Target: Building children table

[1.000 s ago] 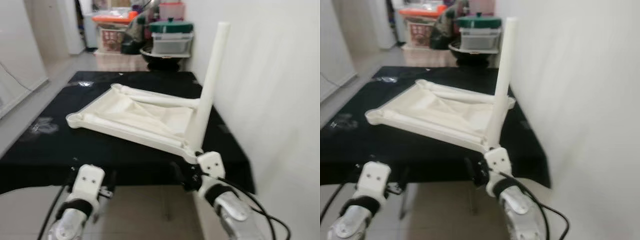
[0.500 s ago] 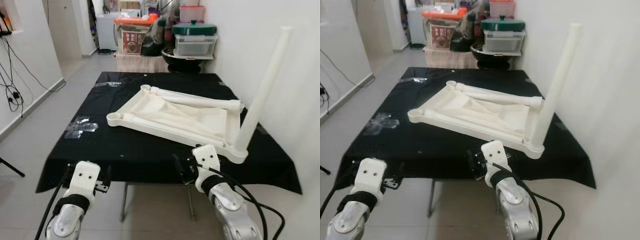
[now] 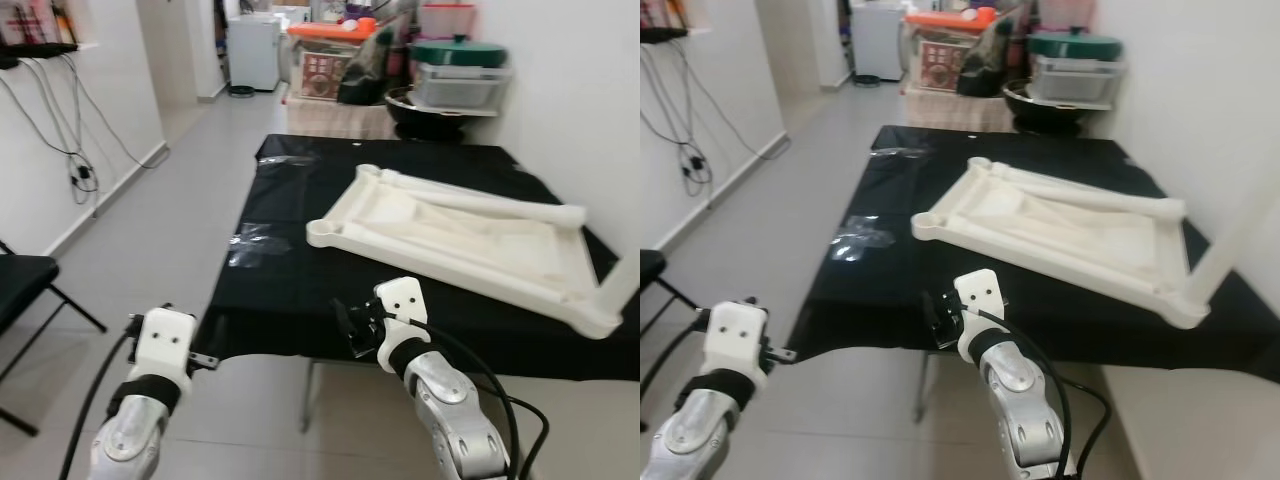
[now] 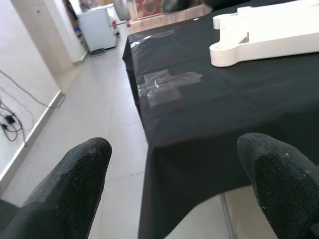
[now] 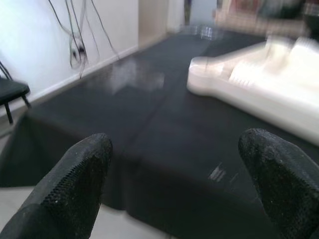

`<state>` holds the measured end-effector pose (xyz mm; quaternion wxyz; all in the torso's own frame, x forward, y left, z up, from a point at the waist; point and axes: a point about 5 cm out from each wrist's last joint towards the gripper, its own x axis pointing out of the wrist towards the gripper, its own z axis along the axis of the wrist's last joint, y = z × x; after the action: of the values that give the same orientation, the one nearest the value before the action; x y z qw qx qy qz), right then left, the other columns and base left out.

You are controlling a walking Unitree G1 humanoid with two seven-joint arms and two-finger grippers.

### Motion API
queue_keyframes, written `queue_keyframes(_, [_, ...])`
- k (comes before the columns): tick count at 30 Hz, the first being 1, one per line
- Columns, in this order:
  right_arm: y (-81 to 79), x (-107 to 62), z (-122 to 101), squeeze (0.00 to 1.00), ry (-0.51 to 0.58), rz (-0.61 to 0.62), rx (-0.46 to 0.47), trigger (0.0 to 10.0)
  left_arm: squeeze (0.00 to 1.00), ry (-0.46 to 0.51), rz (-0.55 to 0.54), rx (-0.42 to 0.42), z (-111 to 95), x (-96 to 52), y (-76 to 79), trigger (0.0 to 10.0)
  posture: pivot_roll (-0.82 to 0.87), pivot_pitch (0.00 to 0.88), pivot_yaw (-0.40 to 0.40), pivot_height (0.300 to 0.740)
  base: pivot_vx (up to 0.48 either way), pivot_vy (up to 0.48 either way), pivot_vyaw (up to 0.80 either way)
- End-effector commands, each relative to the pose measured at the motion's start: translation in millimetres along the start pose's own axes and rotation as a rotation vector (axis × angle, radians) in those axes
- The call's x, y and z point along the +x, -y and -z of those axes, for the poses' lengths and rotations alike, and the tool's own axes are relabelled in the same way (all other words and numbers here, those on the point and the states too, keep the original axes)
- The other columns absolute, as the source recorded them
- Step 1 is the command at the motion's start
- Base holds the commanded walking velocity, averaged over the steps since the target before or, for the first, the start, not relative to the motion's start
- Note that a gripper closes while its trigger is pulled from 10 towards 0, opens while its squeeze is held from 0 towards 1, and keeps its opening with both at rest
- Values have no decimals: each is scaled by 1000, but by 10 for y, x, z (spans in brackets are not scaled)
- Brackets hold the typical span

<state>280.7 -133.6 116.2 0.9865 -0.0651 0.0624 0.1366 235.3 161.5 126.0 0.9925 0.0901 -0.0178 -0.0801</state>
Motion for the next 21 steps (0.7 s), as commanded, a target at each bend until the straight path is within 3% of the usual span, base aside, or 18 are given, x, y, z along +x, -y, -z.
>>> queue_keyframes(1, [-11, 18, -21, 0, 0, -9, 0, 10000, 0, 3, 25, 0, -3, -3, -4, 10000, -46, 0, -17, 740, 270, 0, -800])
queue_keyframes(3, [-28, 23, -28, 0, 2, -27, 2, 10000, 0, 0, 29, -6, -3, 11, -3, 10000, -49, 0, -12, 740, 270, 0, -800])
queue_keyframes(21, [3, 50, -66, 0, 23, -80, 24, 10000, 0, 14, 25, -29, -56, 56, -2, 10000, -46, 0, -32, 740, 323, 0, -44])
